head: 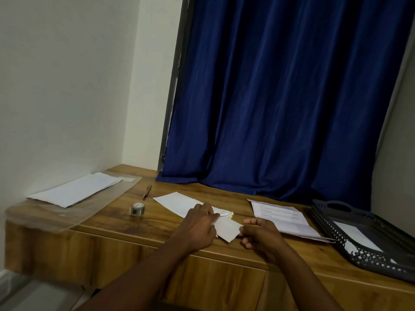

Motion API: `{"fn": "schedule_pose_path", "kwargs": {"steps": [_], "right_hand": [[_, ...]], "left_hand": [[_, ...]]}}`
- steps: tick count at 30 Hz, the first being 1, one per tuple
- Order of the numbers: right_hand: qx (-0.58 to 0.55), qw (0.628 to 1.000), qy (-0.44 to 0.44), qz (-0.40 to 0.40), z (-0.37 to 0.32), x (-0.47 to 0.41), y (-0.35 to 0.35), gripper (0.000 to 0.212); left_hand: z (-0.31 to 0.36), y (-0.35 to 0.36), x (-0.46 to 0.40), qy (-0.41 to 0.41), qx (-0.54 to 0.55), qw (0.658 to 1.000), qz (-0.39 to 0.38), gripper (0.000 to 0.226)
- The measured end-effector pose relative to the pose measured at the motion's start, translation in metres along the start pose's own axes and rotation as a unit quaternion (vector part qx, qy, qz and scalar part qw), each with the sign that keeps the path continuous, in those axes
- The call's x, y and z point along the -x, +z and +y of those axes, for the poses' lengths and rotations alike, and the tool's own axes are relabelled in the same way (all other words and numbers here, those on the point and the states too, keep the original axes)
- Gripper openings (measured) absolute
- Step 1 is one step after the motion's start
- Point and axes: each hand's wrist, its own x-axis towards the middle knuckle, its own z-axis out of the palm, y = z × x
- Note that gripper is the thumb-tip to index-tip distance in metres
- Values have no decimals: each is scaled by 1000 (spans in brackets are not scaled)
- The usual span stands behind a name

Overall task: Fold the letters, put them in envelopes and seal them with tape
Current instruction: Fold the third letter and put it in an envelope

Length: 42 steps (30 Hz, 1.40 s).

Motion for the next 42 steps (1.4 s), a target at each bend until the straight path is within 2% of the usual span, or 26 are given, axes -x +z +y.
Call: {"fn": "schedule_pose_path", "kwargs": {"steps": [6,12,15,20,24,27,30,37,40,42], "right_hand": [[-30,997,-56,53,3,-11,29,31],[11,984,-127,124,6,-14,58,16],[47,976,-163,134,8,-12,61,11],[177,947,-241,117,15,-4,62,11],[219,940,-236,114,16,1,62,20],[261,931,-243,74,16,3,61,30],[354,901,-250,24,15,3,63,36],[456,854,-250,-24,10,-3,64,19],[504,828,-244,-32,6,-6,67,23],[498,833,-240,-26,6,-7,68,26]], "left_hand": [[0,1,2,12,46,999,3,50],[5,-1,4,14,81,997,3,34],[7,-3,4,5,87,996,-3,38],[8,-6,5,-4,98,995,2,49],[7,-5,6,-11,100,995,3,57],[6,-5,6,-10,106,994,1,53],[6,-5,6,-1,109,994,-1,46],[4,-4,6,15,106,994,-1,51],[3,-3,5,15,111,994,-5,51],[3,-3,6,8,121,993,-7,53]]}}
